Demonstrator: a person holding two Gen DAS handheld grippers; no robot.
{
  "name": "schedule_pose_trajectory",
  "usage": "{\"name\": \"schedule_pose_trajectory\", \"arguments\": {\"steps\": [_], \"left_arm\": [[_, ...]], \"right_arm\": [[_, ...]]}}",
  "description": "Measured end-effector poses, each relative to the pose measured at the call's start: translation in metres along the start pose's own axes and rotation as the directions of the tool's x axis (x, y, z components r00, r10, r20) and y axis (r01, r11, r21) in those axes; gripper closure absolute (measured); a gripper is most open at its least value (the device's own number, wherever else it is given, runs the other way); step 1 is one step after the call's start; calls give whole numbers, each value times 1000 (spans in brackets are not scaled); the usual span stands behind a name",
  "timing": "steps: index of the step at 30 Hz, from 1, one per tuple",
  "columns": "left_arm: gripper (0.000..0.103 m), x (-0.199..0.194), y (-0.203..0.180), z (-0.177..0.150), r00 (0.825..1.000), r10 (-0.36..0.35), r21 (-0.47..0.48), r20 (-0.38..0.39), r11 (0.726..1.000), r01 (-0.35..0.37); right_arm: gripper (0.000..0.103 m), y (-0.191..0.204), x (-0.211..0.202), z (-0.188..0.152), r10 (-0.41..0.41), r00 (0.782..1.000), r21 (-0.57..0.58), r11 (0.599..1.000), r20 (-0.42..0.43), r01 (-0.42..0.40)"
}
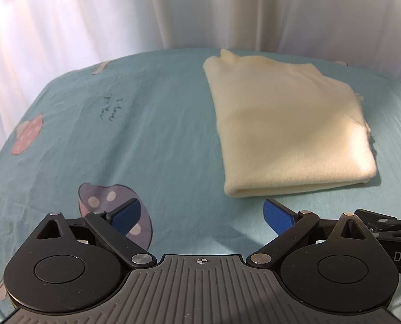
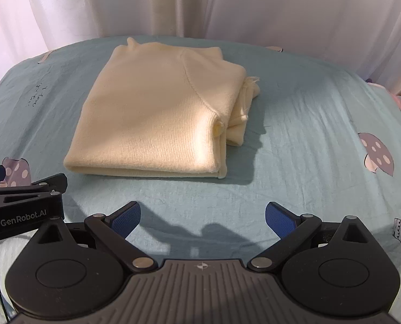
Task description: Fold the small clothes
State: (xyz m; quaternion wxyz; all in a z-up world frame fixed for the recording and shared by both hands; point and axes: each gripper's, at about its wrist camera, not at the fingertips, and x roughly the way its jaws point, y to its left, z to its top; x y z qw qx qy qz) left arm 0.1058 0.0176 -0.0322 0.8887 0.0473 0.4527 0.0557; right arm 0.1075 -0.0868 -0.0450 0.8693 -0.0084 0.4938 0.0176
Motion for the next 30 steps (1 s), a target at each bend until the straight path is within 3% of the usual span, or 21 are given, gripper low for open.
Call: {"name": "schedule_pose_trajectory", "arguments": {"steps": [30], "left_arm": [[2,4,-4,-1,1000,-10,20,-22,1000,10]], "right_arm": [[4,-9,6,3,-23,999,45,999,-36,24]]}}
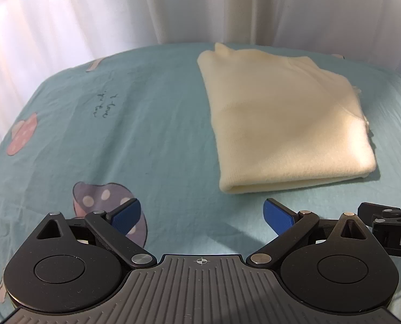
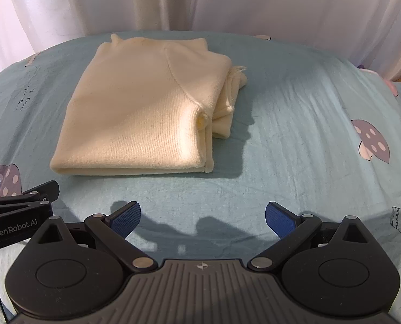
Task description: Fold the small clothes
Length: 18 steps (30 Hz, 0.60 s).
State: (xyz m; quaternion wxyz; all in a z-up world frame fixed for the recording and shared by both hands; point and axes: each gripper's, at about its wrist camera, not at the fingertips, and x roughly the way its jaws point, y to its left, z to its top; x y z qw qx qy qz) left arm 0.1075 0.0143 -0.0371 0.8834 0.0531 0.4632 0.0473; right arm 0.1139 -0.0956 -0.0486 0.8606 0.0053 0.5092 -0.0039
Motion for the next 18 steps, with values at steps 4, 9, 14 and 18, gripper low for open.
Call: {"name": "schedule_pose_trajectory", "arguments": {"steps": [4,9,14,18], "left_arm": [[3,-1,-2,0,1000,-5,7,-1,1000,5],[2,-1,-2,0,1000,-9,6,1,1000,9],[2,-1,-1,0,1000,-12,3,-1,1000,12],[3,-1,-1,1,1000,-11,8,0,1000,11]], "right_arm": [[4,1,-2,0,-21,1000,-11,1000,10,21],[4,1,-3,3,-14,1000,-15,1000,7,14],[4,0,-3,4,-21,1000,-16,1000,12,21],[4,0,-4,5,-18,1000,-14,1000,9,18]]}}
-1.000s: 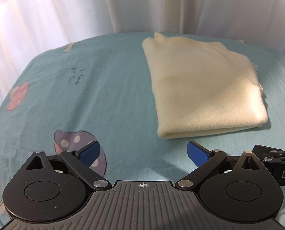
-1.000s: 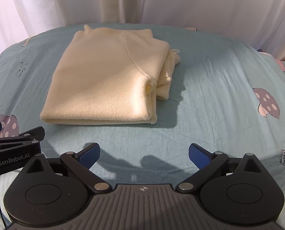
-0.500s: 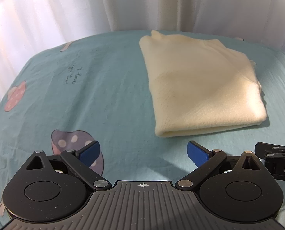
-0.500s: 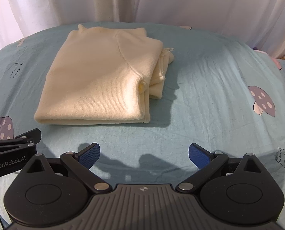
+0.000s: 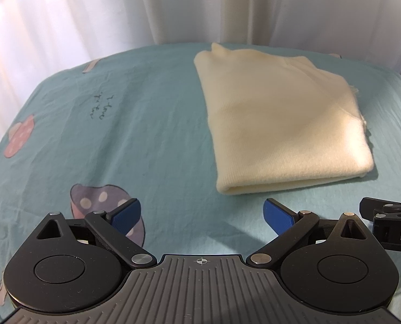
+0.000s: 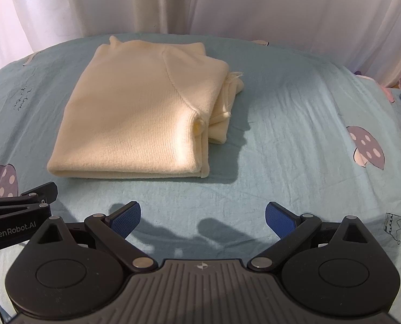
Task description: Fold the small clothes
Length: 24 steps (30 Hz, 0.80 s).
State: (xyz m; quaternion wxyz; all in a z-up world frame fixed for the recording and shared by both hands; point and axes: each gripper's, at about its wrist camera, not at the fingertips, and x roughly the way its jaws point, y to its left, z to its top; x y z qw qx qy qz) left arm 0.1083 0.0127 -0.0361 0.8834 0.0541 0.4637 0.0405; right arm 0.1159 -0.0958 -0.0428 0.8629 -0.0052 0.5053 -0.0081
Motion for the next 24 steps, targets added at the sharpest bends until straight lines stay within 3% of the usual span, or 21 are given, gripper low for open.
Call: {"name": "schedule_pose_trajectory", "arguments": {"steps": [24], "left_arm": [[3,0,-4,0,1000,-13,18,5,1000,13]], "right_arm": [[4,-1,1,-1,-13,1000,4,1000,14,13]]}}
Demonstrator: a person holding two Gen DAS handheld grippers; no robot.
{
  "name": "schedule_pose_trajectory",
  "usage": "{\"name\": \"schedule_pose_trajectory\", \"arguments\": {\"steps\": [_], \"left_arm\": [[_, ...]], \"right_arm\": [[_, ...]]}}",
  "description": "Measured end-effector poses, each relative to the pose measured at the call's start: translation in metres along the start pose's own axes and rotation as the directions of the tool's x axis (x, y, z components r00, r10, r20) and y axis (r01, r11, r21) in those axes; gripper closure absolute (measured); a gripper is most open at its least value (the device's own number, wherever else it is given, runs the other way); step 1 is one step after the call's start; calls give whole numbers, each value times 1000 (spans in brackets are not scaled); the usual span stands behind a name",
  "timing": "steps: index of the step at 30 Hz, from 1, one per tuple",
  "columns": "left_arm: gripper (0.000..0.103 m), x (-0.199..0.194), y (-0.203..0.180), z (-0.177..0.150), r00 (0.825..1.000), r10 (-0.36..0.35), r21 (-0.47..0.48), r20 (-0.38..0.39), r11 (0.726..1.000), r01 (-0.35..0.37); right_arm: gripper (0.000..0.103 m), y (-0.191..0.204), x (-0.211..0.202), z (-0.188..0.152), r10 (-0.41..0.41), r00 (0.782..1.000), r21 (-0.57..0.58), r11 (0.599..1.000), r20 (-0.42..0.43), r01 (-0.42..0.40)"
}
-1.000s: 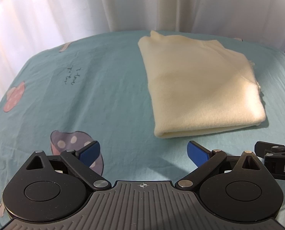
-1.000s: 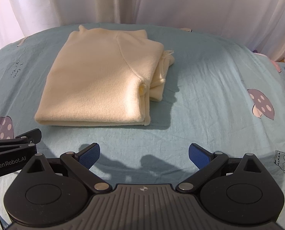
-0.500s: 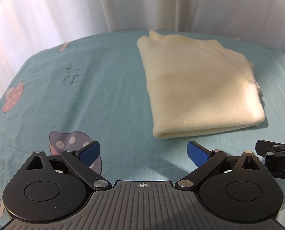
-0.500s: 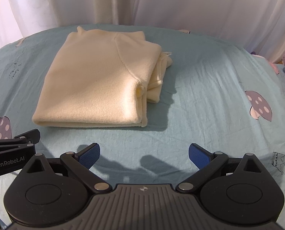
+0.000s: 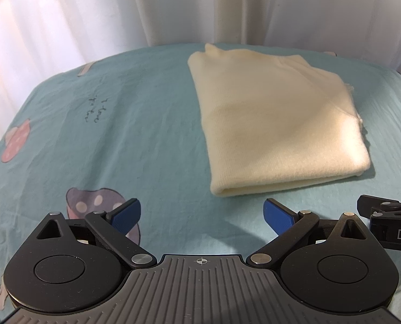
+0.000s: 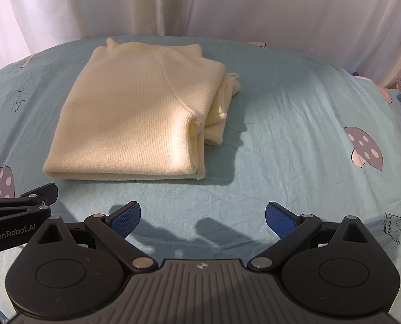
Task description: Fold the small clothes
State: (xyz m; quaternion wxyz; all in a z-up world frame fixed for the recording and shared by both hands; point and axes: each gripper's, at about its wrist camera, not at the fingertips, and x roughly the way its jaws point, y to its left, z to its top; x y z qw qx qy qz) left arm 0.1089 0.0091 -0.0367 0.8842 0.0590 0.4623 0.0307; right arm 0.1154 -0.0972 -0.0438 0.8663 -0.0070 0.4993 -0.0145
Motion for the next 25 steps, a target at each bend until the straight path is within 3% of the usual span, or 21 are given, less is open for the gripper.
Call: {"name": "schedule_pose_trajectory", "arguments": {"steps": [7,11,17,25], "left_arm": [[3,2,0,1,999,-39,-21,-11,999,38],[3,1,5,-2,993,-115,-57,10,992,115],[3,3,-7,-4,1000,2,41,7,999,-2],[2,3,-7,-4,1000,-13,42,1,999,13]], "right_arm": [[4,-1,2,0,-3,1000,-3,1000,0,3],[4,-1,3,0,-13,1000,2,1000,-4,13],[4,-2,5,2,-19,1000,16,1000,-12,19],[4,0,5,3,-32,999,-1,999,-5,32]]}}
